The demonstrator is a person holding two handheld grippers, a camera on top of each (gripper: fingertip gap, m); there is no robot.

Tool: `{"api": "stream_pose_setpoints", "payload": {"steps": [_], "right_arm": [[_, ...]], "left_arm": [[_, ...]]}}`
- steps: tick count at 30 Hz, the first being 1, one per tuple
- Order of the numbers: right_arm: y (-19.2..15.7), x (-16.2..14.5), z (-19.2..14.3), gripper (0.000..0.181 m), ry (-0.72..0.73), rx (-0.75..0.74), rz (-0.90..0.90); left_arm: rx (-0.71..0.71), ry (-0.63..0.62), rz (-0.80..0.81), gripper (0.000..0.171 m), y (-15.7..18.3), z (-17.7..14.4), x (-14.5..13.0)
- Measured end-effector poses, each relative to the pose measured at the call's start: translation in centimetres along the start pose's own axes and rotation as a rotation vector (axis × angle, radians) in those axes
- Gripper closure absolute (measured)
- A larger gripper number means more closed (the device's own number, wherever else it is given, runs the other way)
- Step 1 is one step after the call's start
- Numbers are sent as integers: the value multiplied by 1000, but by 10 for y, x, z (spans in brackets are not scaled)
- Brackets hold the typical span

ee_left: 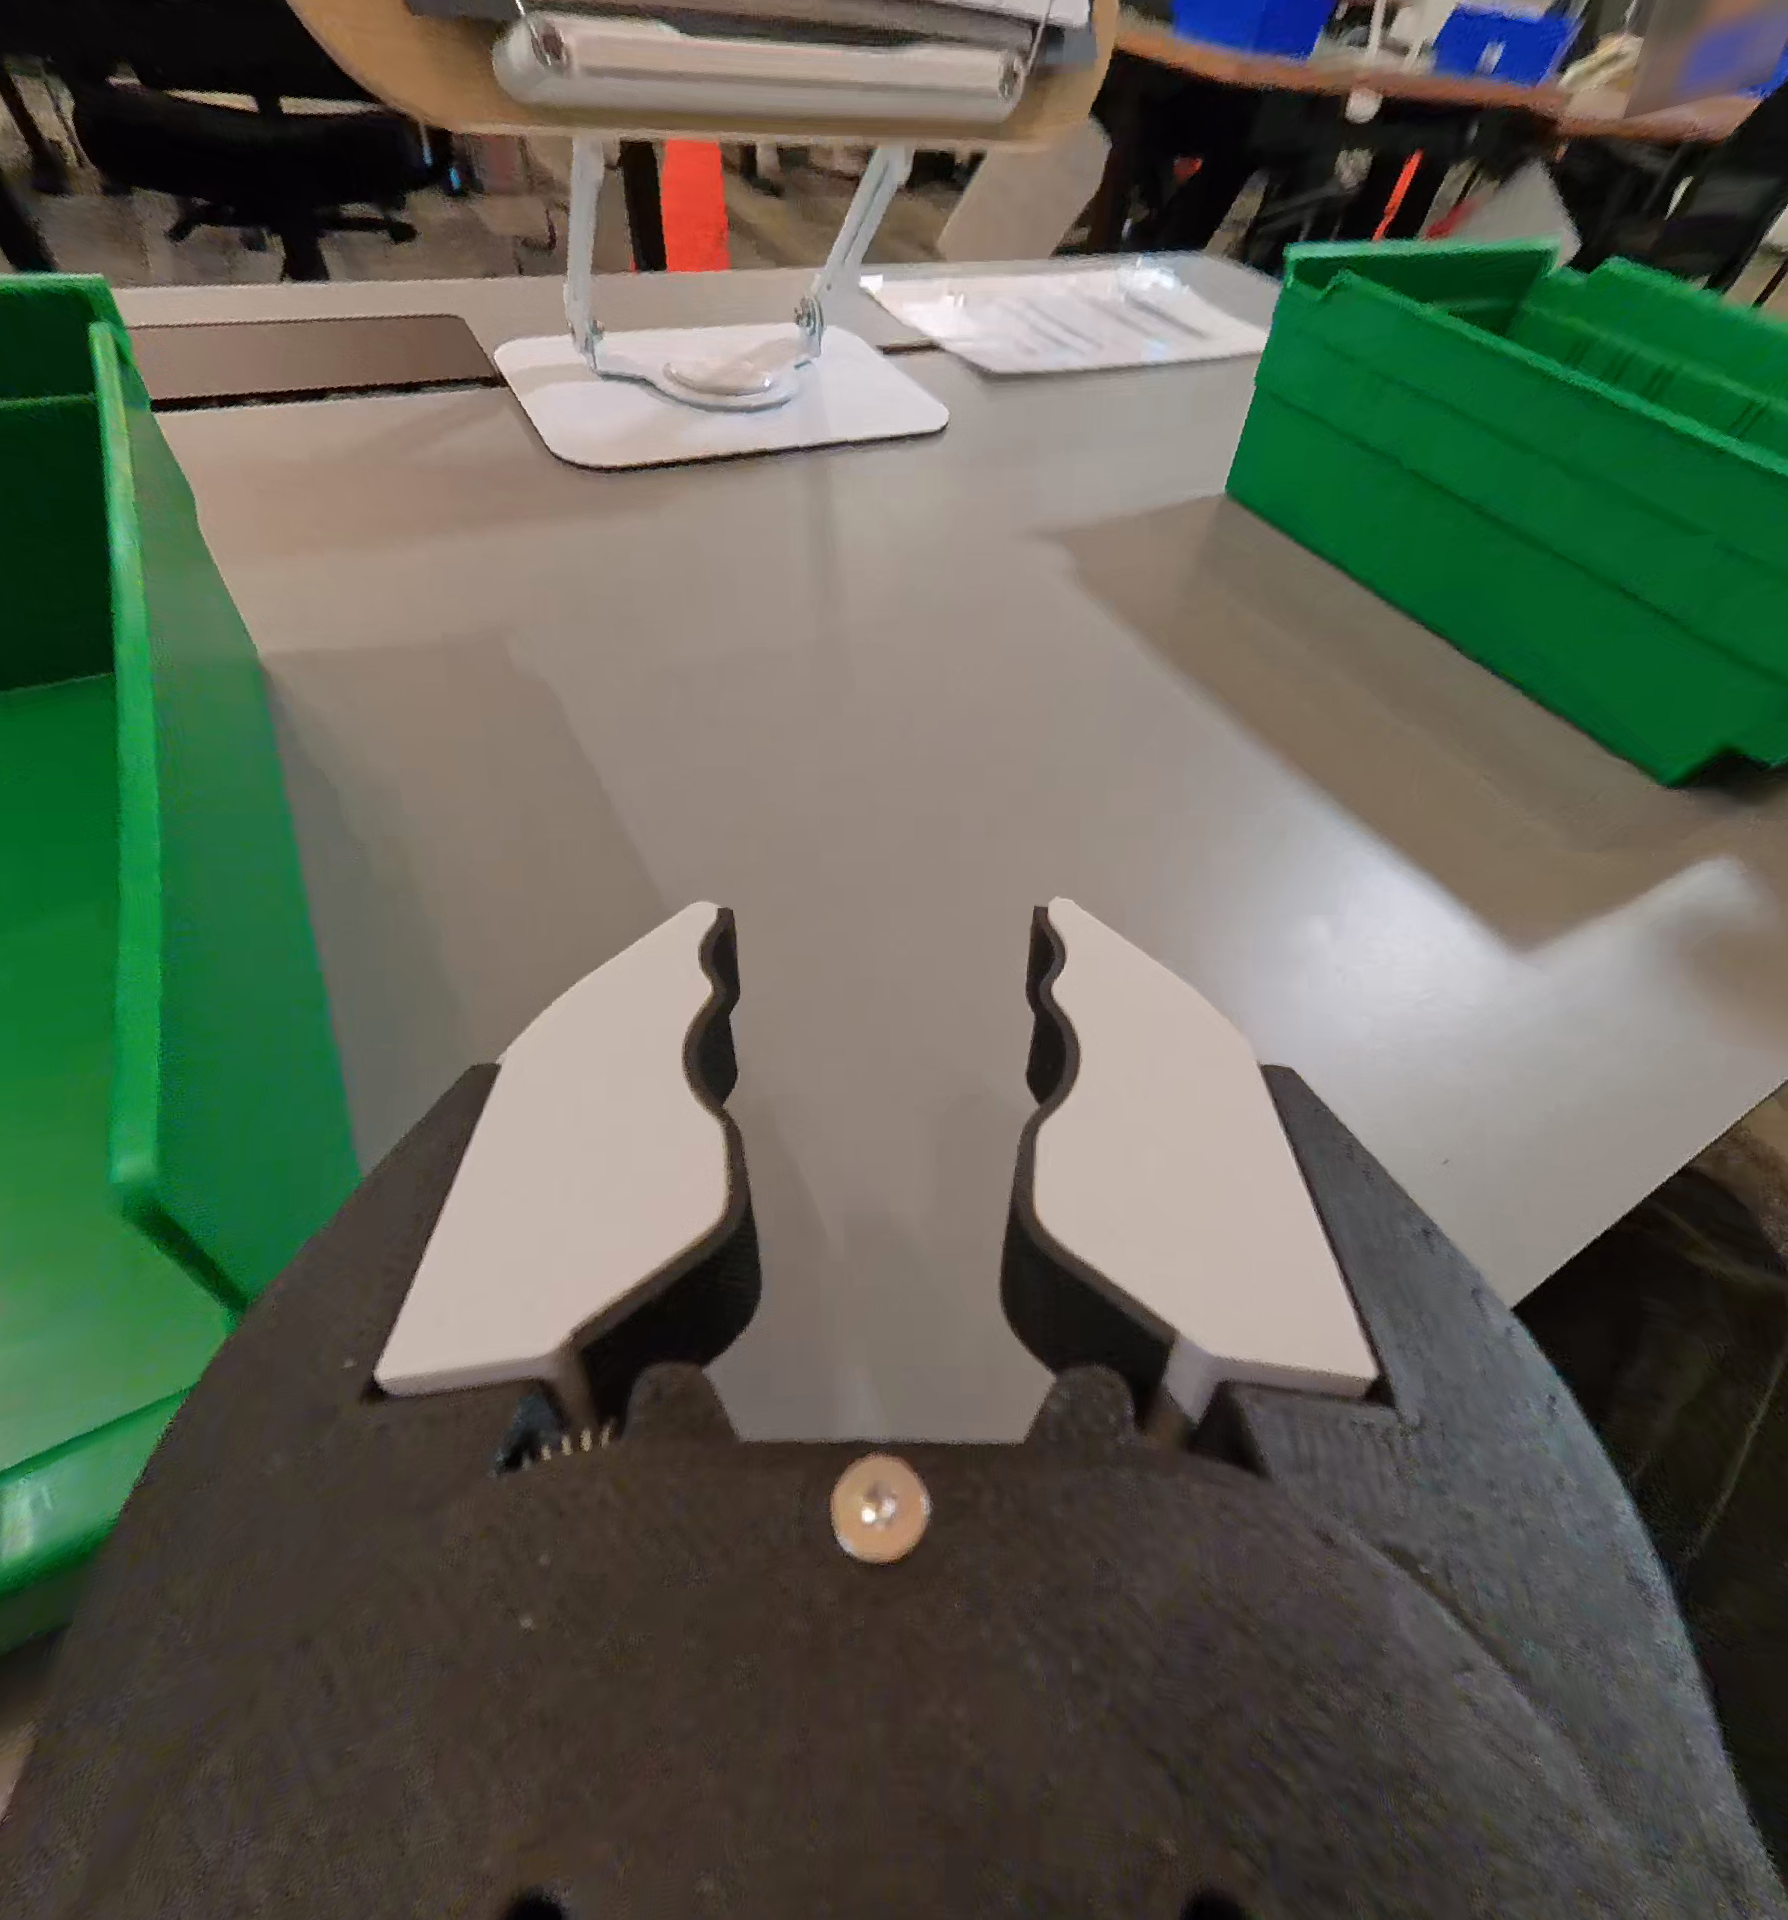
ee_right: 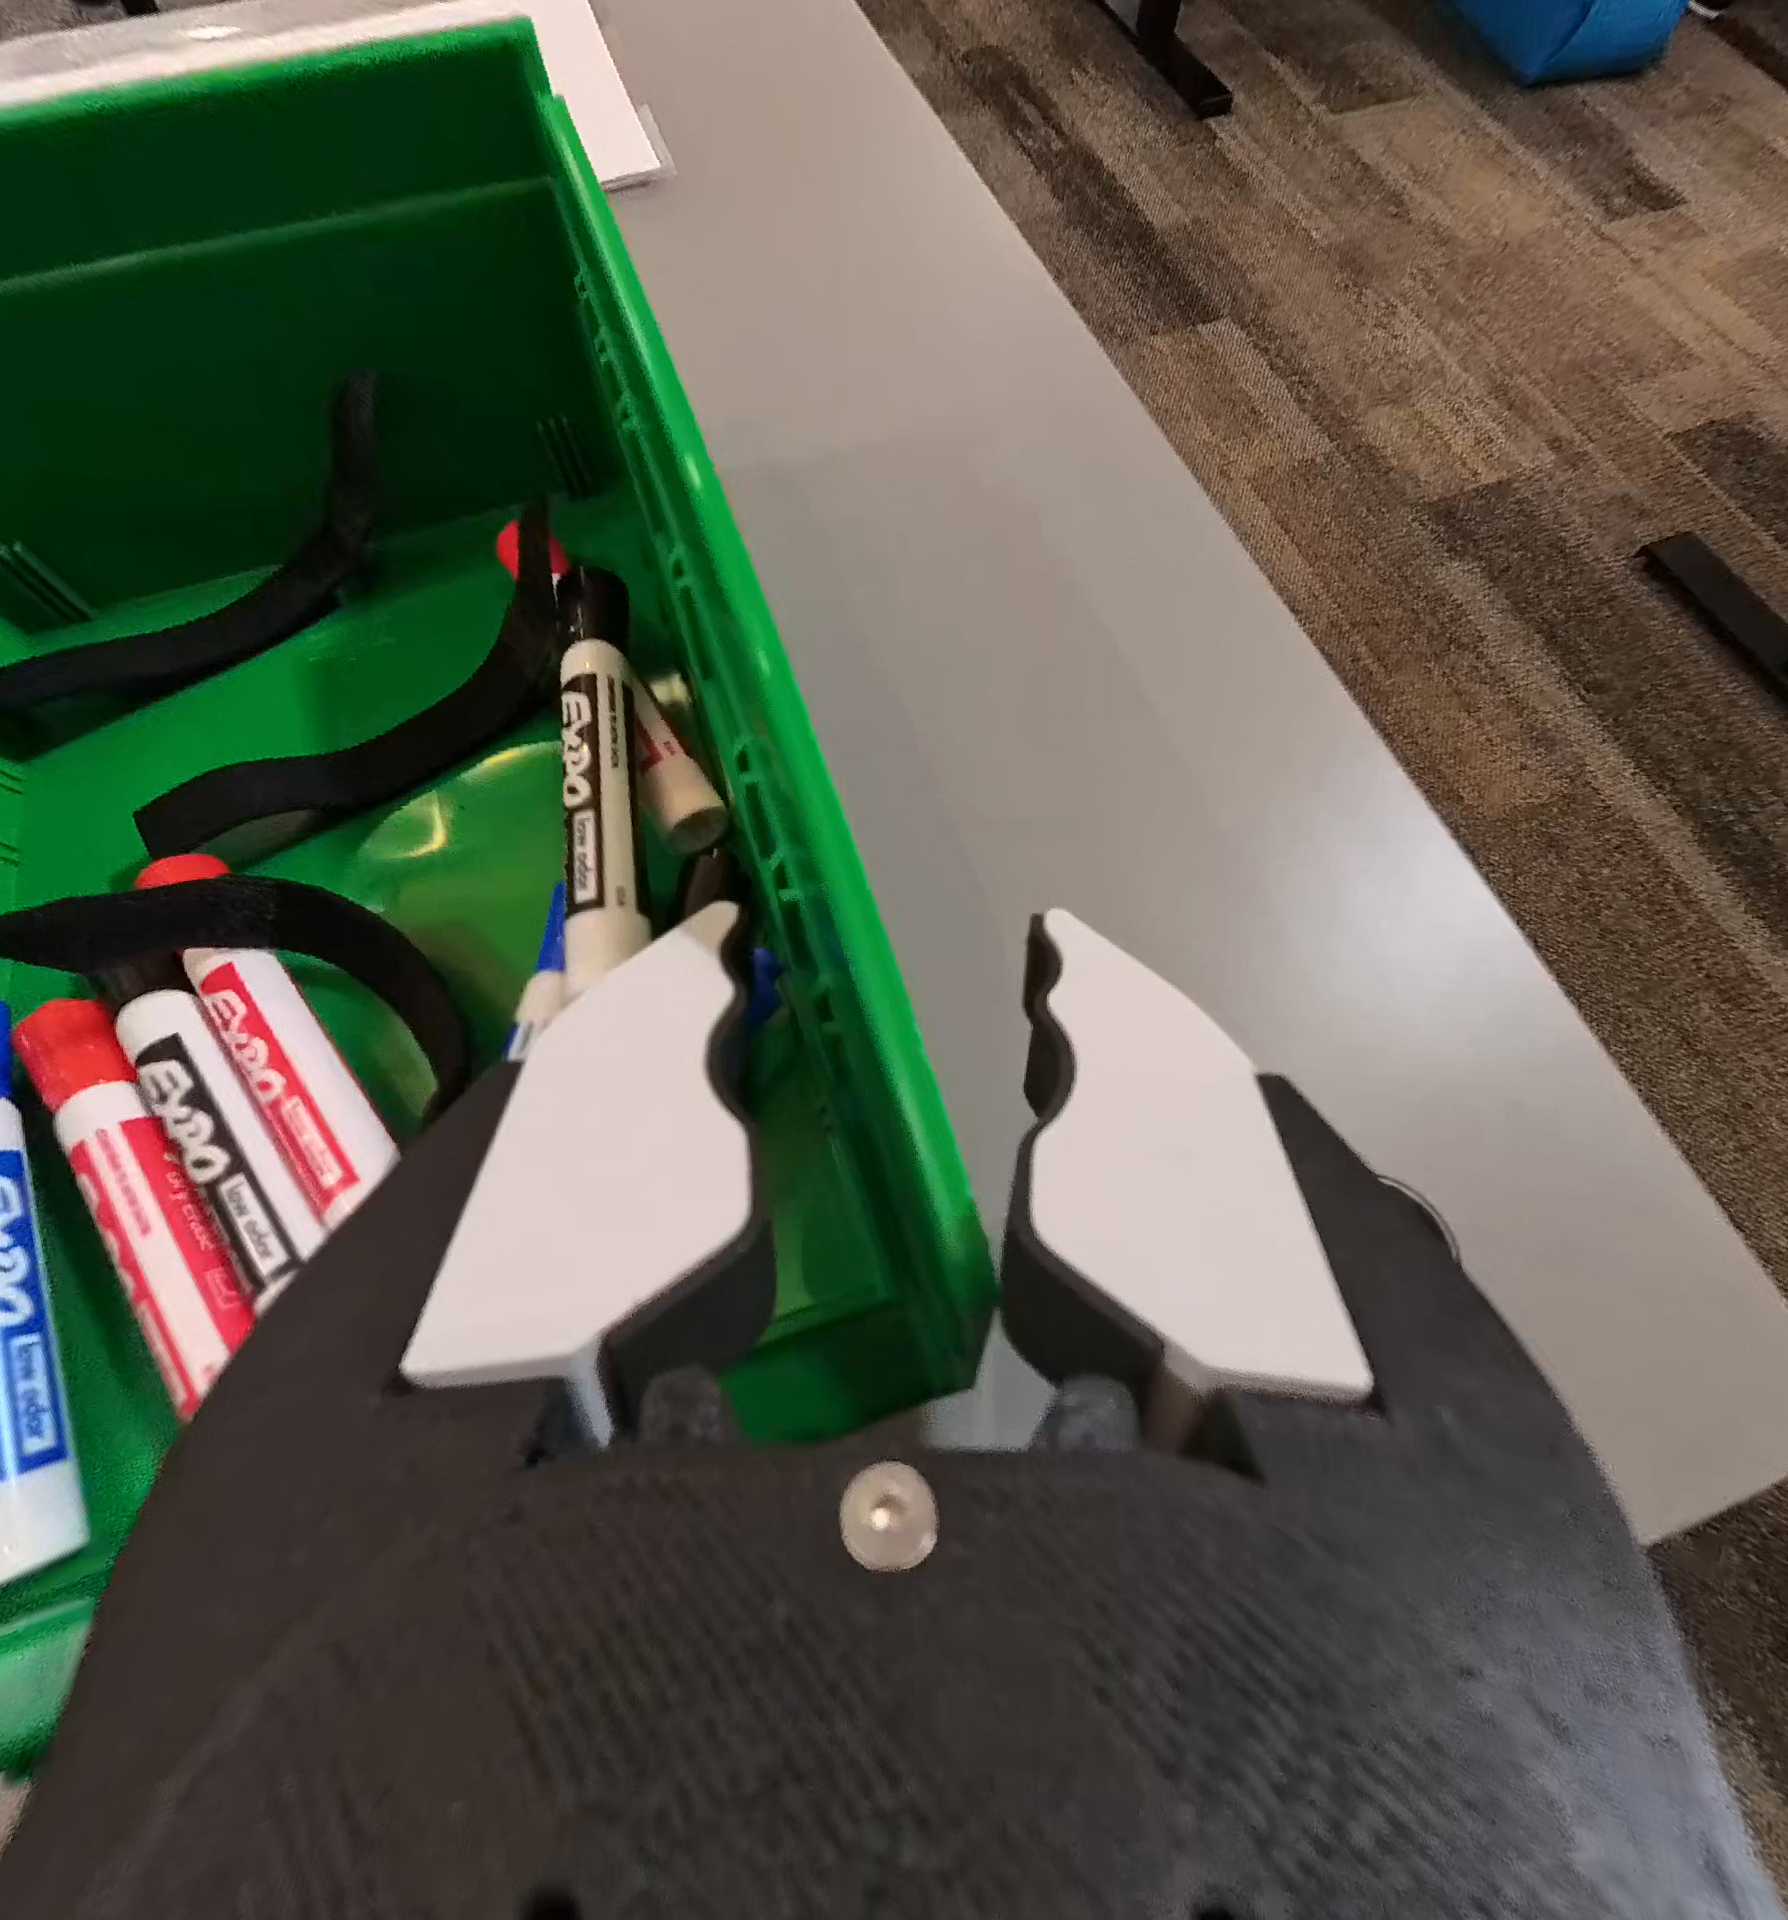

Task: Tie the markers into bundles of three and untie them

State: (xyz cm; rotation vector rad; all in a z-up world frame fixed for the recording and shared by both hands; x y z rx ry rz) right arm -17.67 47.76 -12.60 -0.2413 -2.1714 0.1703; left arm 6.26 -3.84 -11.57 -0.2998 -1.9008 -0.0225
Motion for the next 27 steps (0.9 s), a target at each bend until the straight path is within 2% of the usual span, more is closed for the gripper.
{"api": "stream_pose_setpoints", "payload": {"steps": [4, 9, 12, 14, 19, 23, 27], "right_arm": [[2, -6, 4, 138, -17, 32, 19], [-2, -10, -1, 158, -19, 160, 92], [-5, -13, -5, 174, -49, 277, 156], [-5, -13, -7, 174, -45, 261, 128], [-4, -15, -9, 174, -43, 256, 119], [-5, -14, -10, 174, -43, 245, 110], [-5, -15, -10, 174, -40, 241, 110]], "left_arm": [[-2, -115, 133, 116, 14, 7, -5], [182, -296, 531, 122, 25, 16, -12], [238, -358, 667, 134, 36, 21, -14], [254, -386, 734, 135, 42, 23, -14], [396, -465, 1042, 134, 46, 21, -11], [385, -505, 1101, 133, 54, 20, -14], [481, -460, 1283, 138, 60, 16, -4]]}}
Point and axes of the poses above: each gripper's, where its closed fingertips meet, z out along the fingers, x out of its top, y = z × x across the jaws, the point moved 5 cm from there along -z, back along the fingers, and after that the axes turned 14 degrees about z, right-handed, at the moved point
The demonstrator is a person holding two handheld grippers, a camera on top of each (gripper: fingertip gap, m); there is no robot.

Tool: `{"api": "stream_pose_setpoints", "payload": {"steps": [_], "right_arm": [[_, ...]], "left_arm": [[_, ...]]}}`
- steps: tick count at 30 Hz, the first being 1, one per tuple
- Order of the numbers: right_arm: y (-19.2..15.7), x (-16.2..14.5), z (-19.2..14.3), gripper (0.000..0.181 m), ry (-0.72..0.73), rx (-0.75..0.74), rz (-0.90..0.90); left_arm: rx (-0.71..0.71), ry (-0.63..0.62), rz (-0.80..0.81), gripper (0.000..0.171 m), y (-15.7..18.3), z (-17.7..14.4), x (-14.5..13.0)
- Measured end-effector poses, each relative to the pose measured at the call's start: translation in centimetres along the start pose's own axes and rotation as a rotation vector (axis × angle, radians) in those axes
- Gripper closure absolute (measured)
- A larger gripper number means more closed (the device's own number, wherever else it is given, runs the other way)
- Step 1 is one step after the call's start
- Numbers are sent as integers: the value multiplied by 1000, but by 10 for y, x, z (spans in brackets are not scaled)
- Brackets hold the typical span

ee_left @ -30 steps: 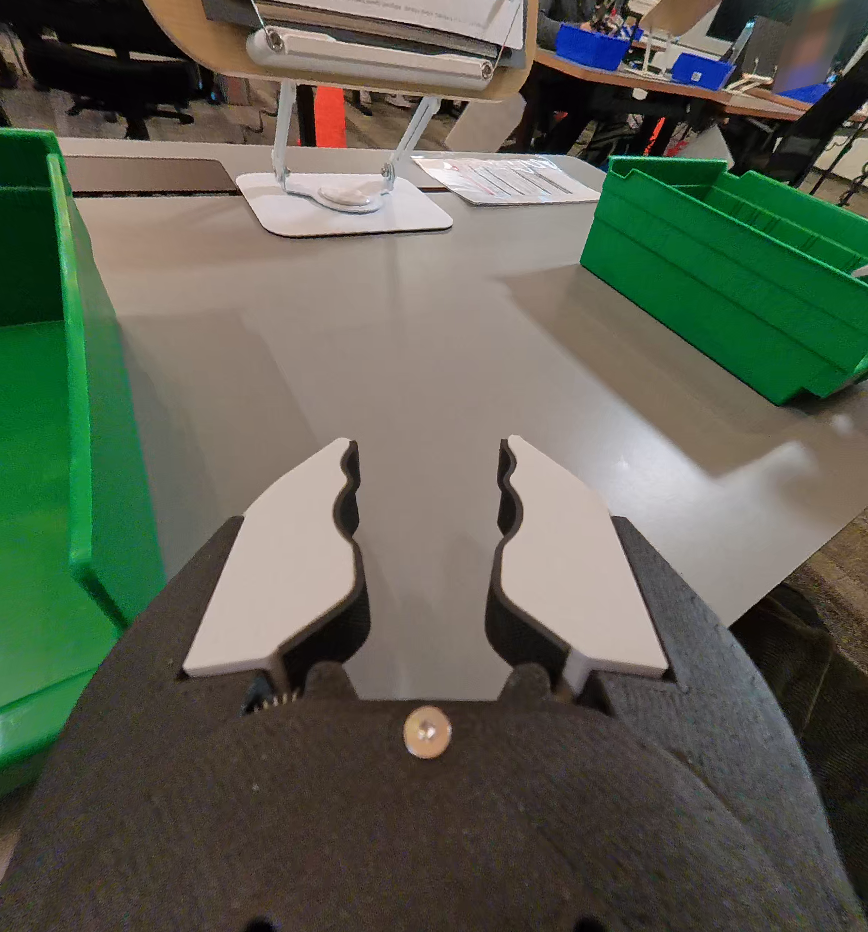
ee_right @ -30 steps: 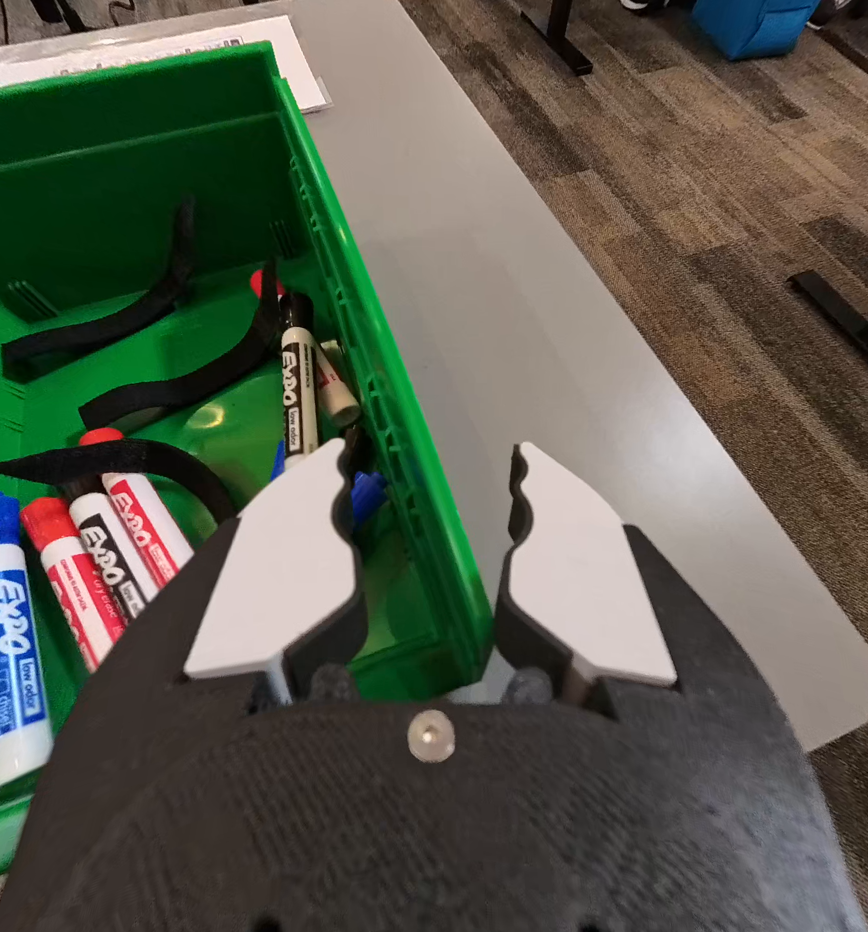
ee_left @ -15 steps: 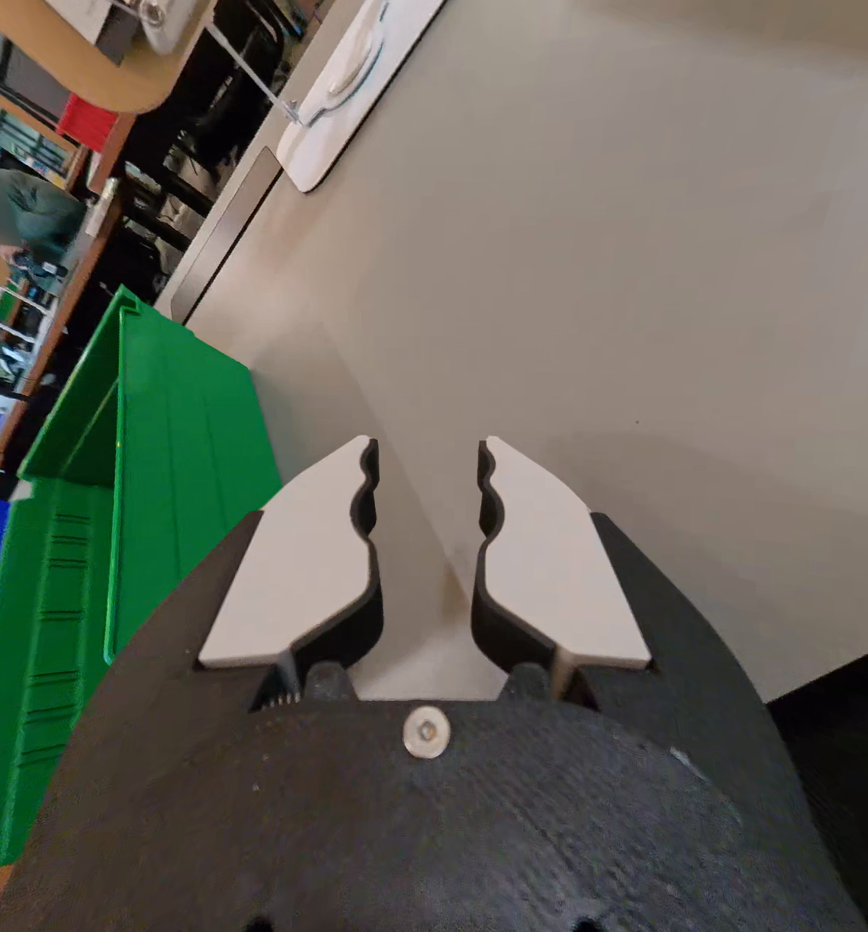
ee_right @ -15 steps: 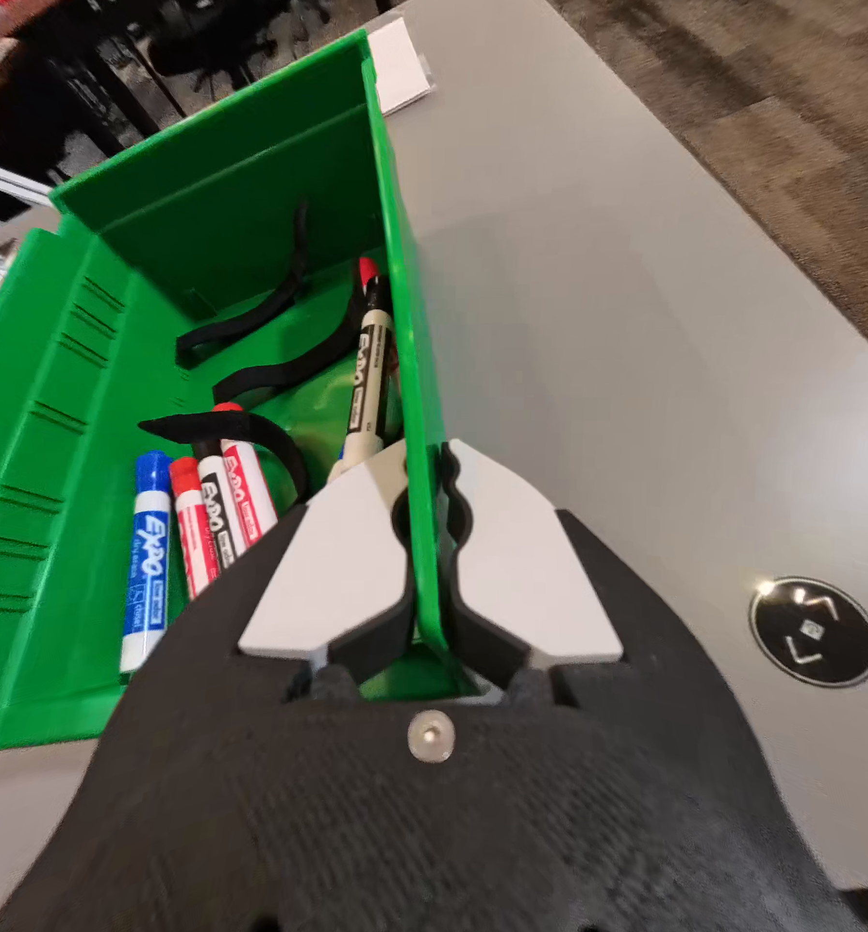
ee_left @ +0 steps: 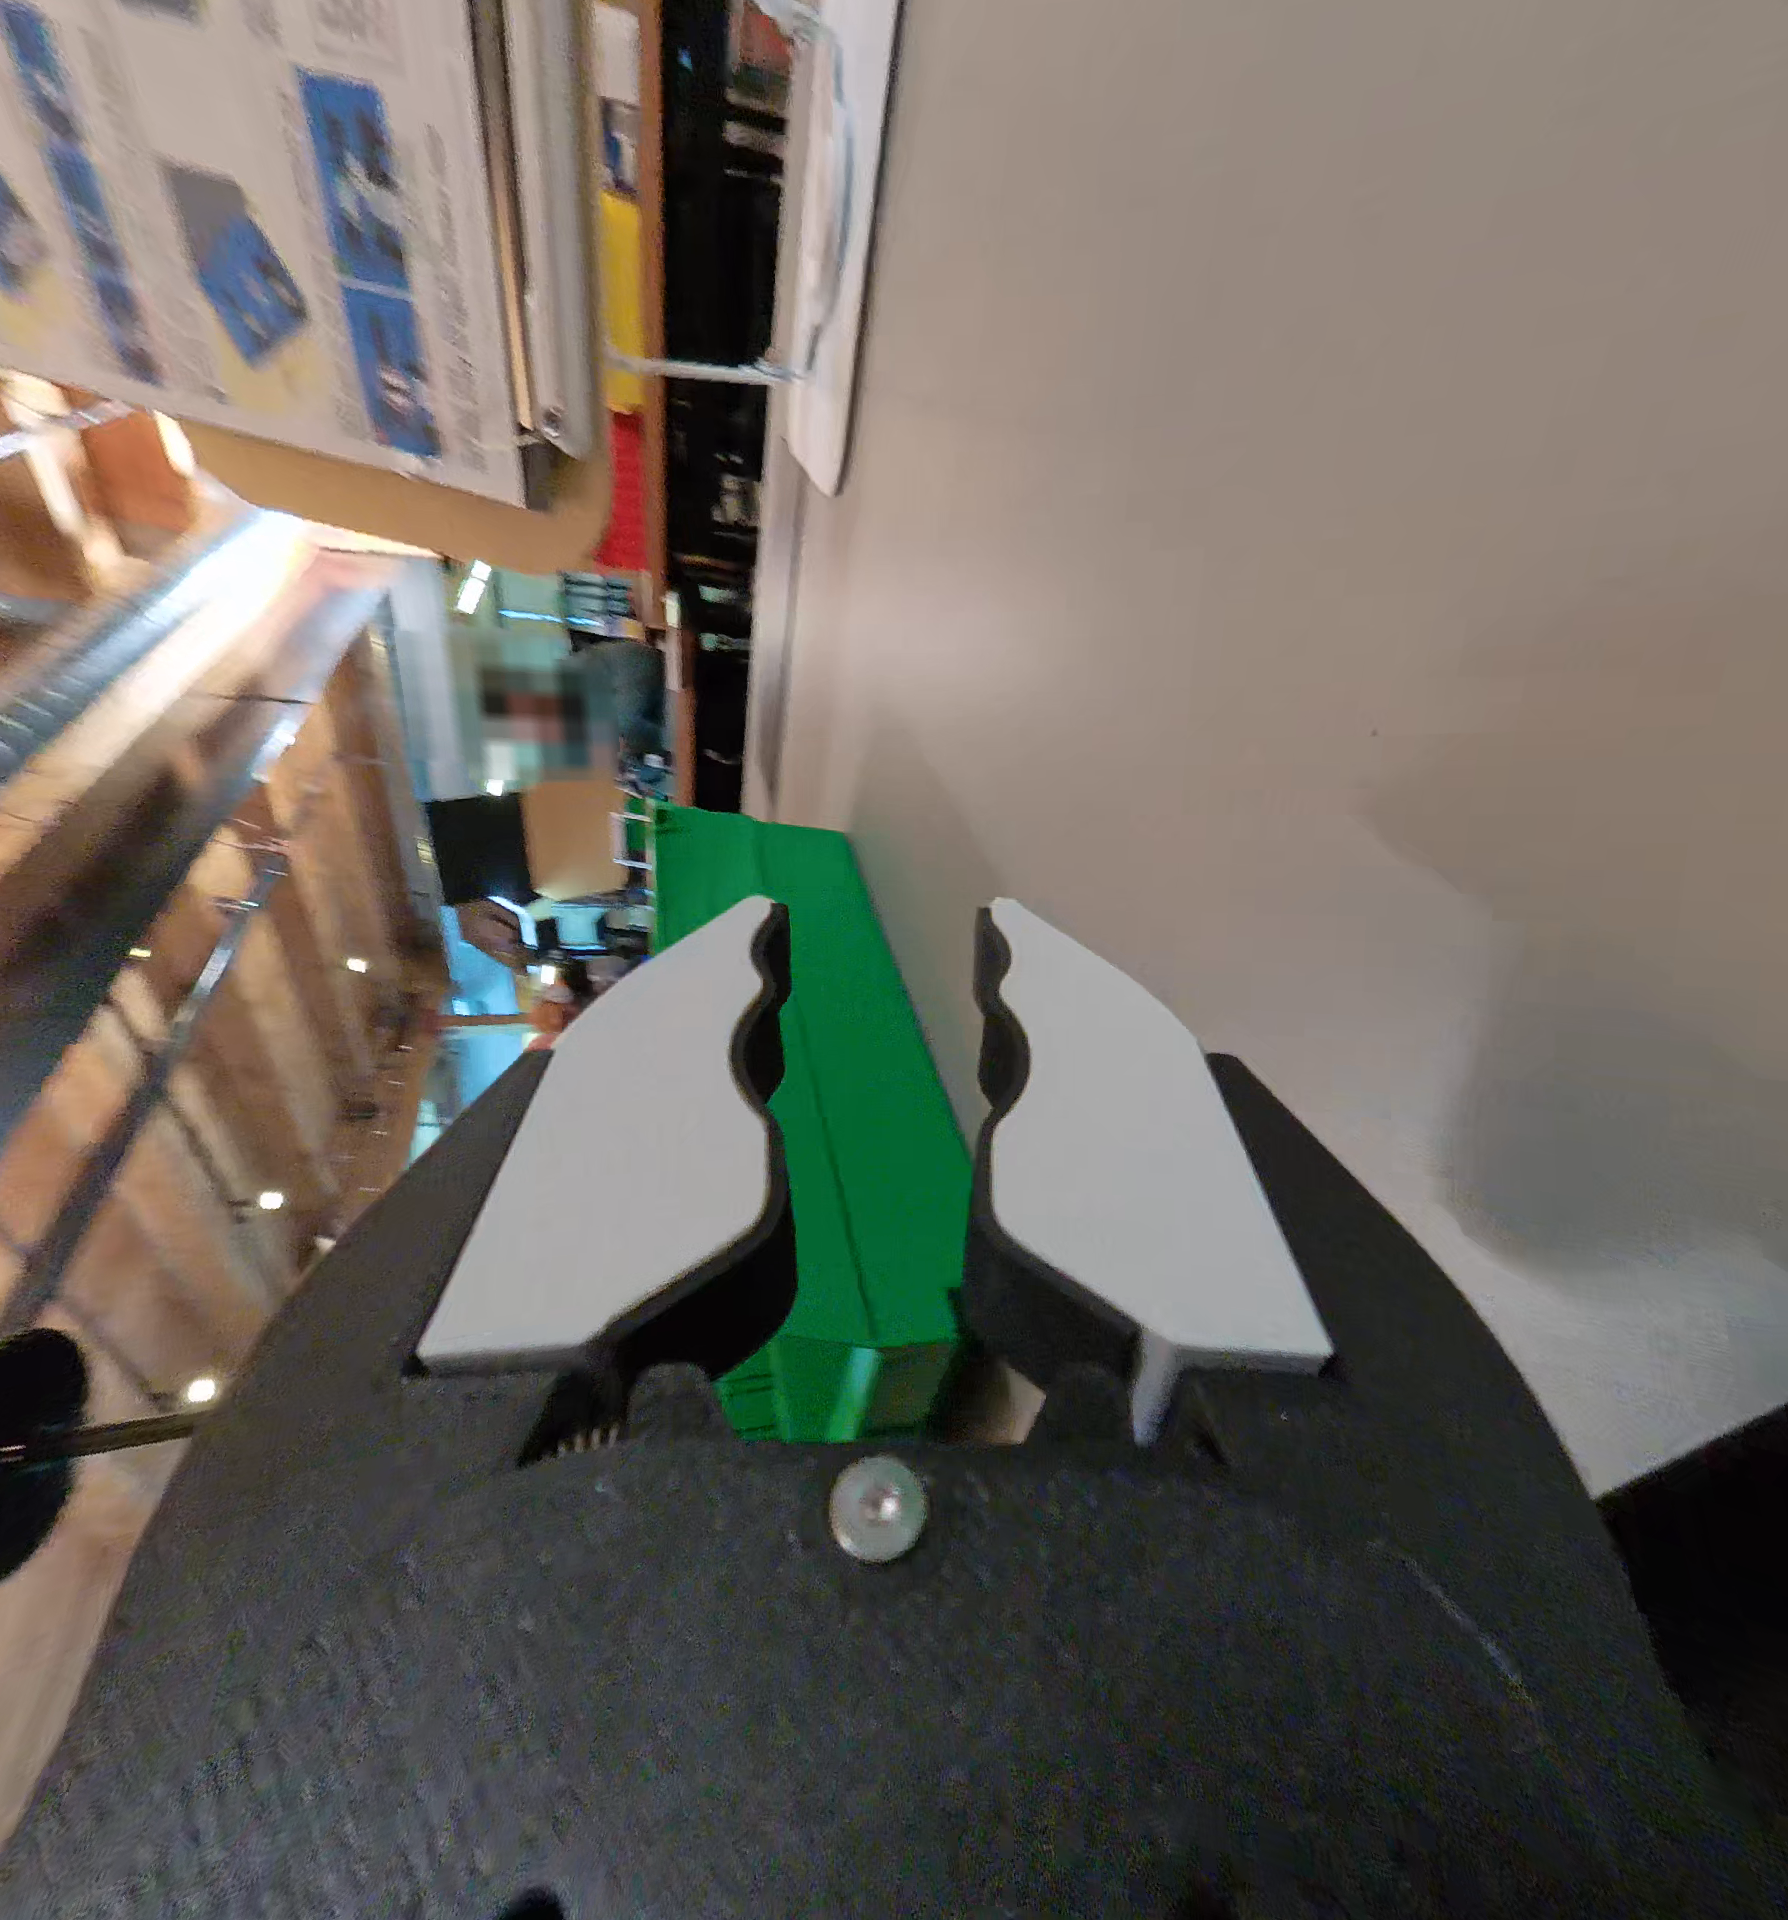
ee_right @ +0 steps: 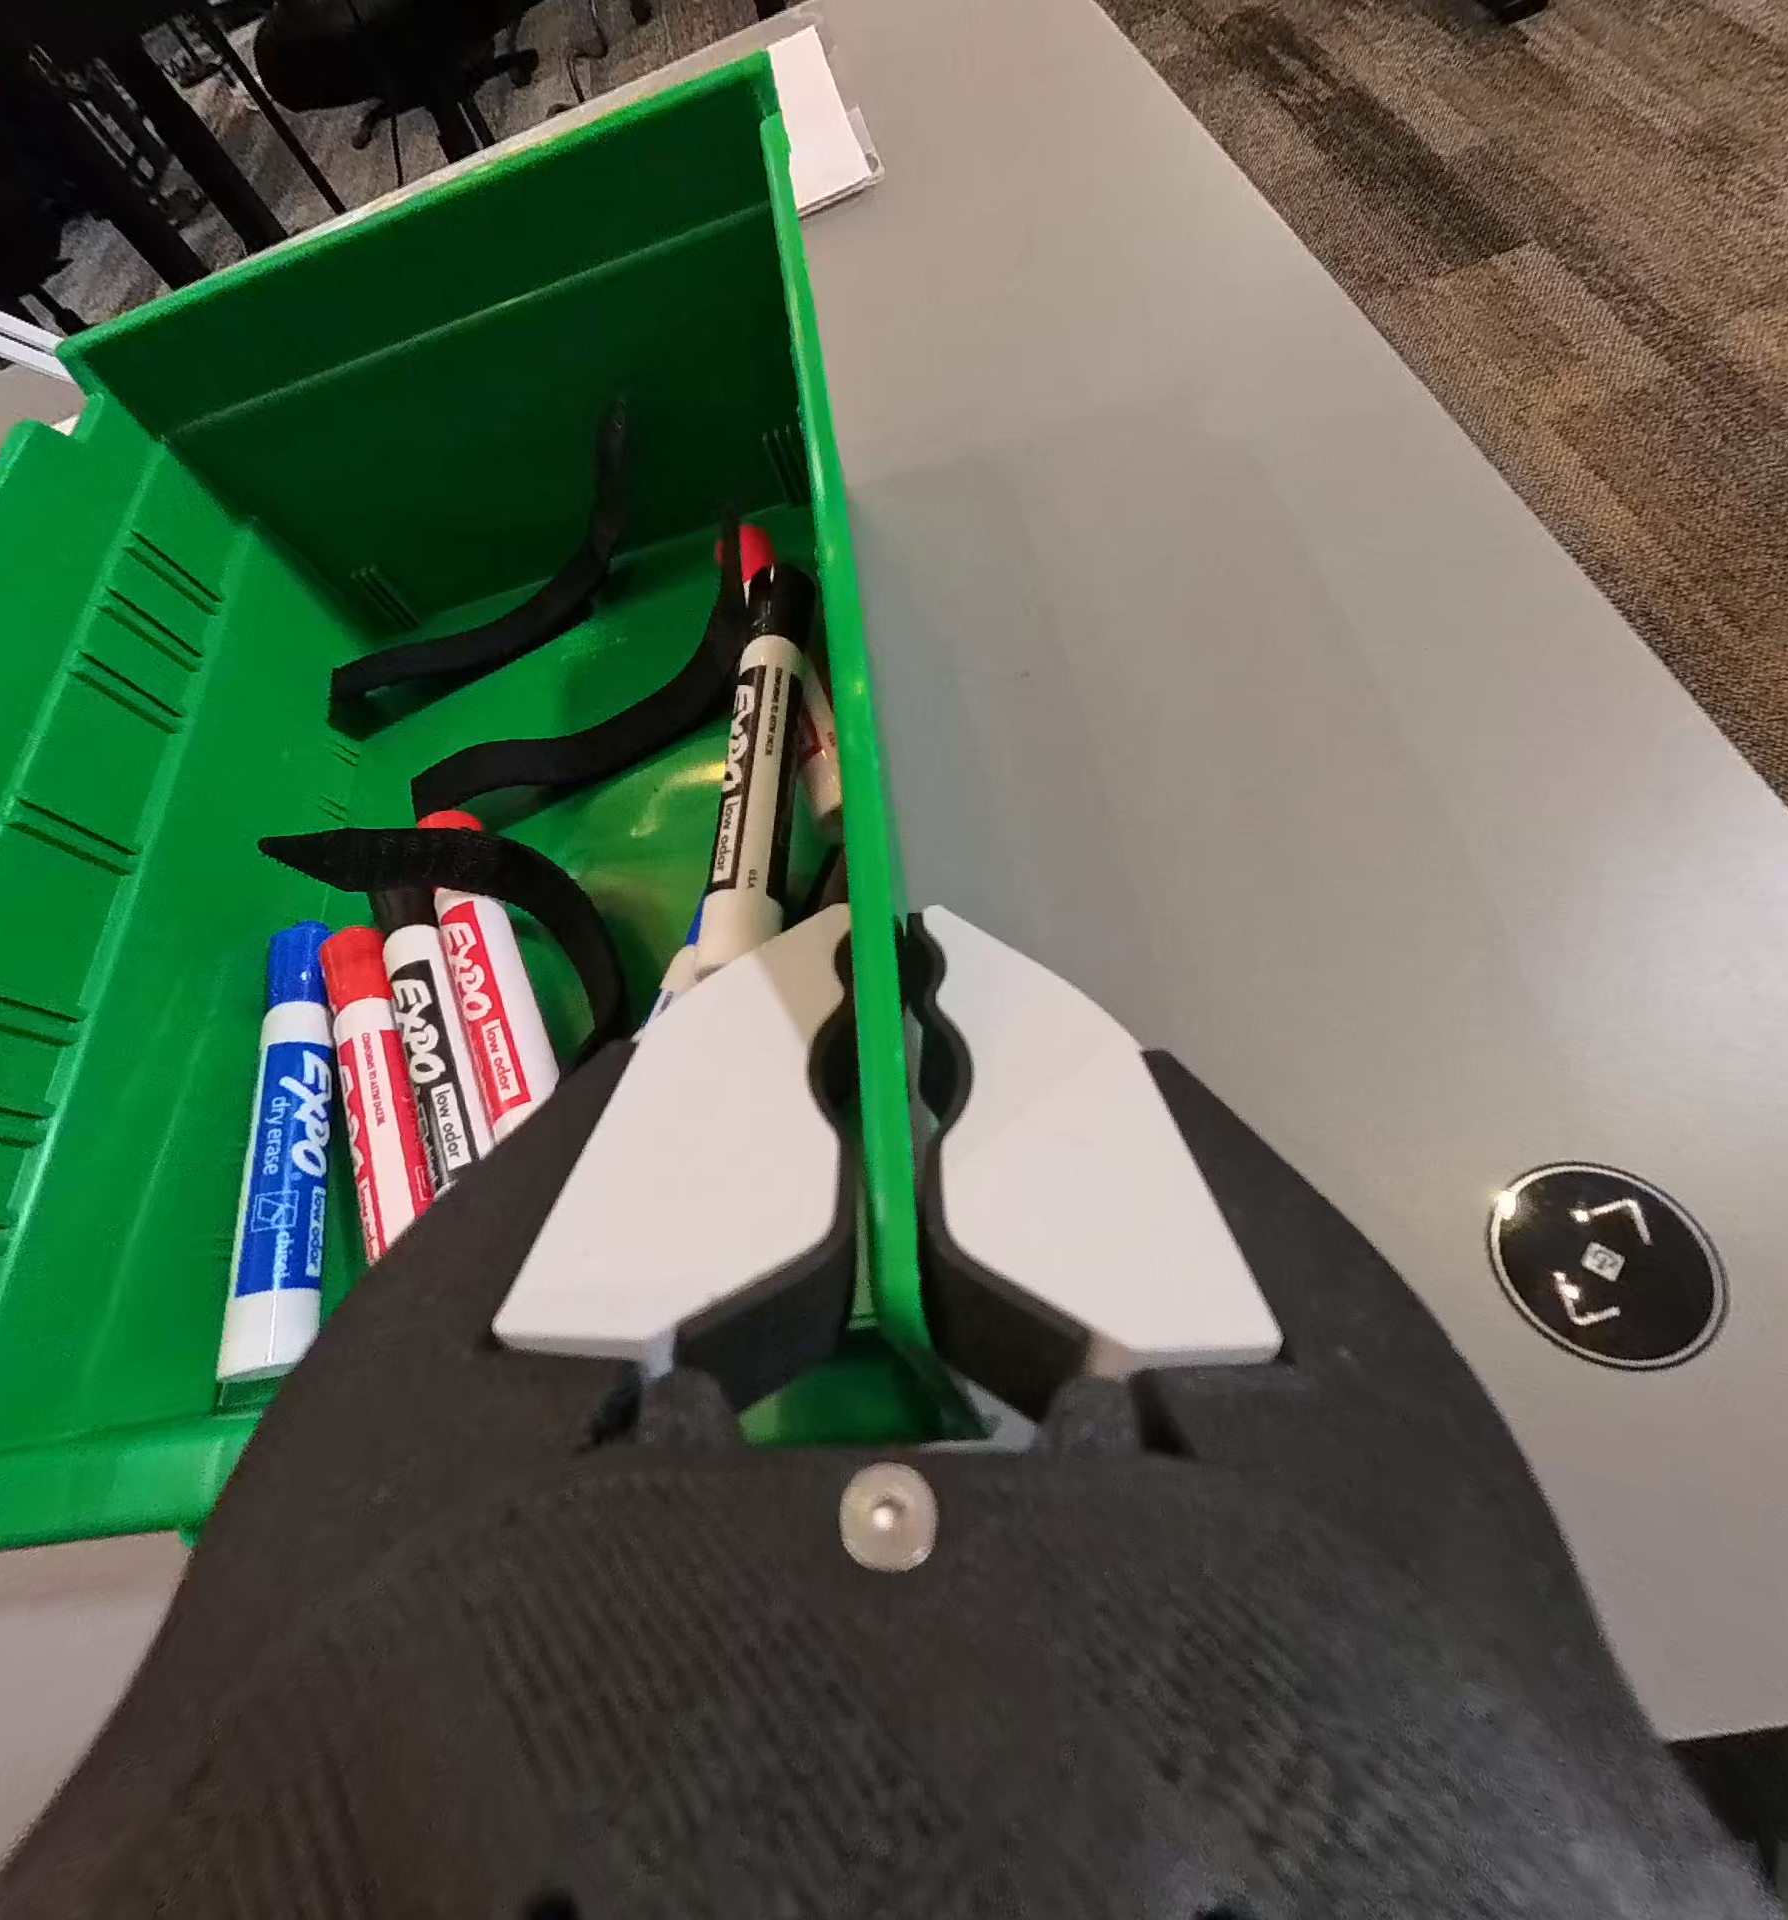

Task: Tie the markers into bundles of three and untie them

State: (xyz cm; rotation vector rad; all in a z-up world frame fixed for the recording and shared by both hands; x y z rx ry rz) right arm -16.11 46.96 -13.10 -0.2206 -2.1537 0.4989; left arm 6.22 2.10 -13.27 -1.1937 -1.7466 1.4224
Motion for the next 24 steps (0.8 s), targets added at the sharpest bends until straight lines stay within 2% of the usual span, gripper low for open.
{"api": "stream_pose_setpoints", "payload": {"steps": [9, 15, 18, 21, 24], "right_arm": [[-2, -1, 0, 174, 5, -5, -2], [-2, -1, 1, 174, 4, -4, -3], [-3, -1, 1, 174, 5, -4, -5], [-4, -1, 1, 174, 4, -5, -9], [-6, -3, -1, 174, -2, -10, -20]], "left_arm": [[8, 10, 72, 138, 0, -14, 12], [-132, 64, -16, 124, 13, -13, 17], [-157, 80, -57, 118, 16, -11, 17], [-213, 136, -218, 108, 13, -8, 15], [-290, 198, -538, 104, -6, -3, 3]]}}
Point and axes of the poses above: each gripper's, where its closed fingertips meet, z out along the fingers, x out of its top, y = z × x across the jaws, the point moved 5 cm from there along -z, back along the fingers, and after that the axes turned 14 degrees about z, right-handed, at the moved point
